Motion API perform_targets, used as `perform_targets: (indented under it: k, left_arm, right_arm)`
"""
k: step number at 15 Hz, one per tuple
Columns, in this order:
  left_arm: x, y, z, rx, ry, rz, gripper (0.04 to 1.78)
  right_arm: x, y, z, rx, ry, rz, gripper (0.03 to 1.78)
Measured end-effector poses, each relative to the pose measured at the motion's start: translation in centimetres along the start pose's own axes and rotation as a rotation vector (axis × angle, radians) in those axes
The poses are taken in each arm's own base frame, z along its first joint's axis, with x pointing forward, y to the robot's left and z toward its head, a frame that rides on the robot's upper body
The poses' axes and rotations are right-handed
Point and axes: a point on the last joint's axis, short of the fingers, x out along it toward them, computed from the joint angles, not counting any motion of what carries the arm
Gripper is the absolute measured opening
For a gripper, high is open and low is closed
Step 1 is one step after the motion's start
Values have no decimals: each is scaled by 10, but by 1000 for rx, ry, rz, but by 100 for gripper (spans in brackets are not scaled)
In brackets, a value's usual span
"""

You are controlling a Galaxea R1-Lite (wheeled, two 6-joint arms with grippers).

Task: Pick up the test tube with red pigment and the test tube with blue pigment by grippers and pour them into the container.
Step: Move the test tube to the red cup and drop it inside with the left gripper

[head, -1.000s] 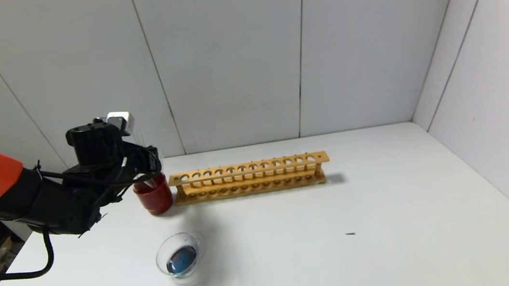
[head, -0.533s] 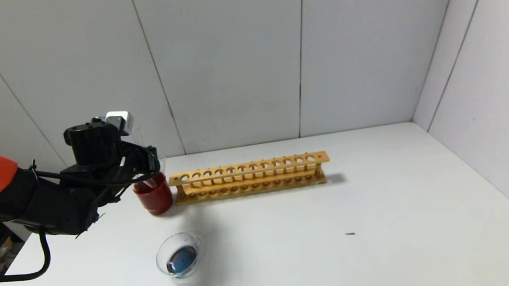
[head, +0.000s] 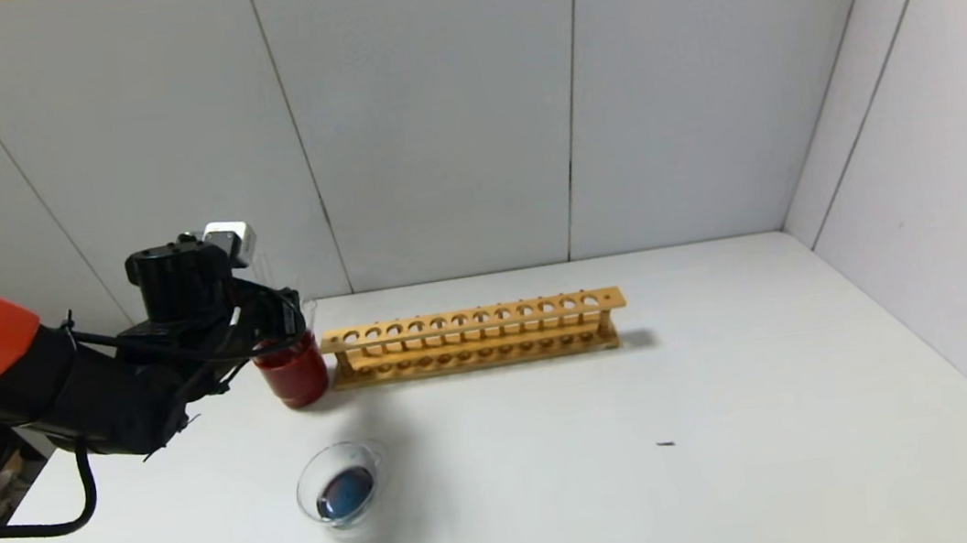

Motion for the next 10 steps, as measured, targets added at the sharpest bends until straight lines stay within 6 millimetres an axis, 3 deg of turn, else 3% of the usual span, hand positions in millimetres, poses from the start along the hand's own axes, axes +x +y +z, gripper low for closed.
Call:
perform_targets:
  k: [10]
  left_arm:
    - [-2,0,1,4,-4,-1,32]
  right_arm:
    - [0,0,0,0,0,1,175]
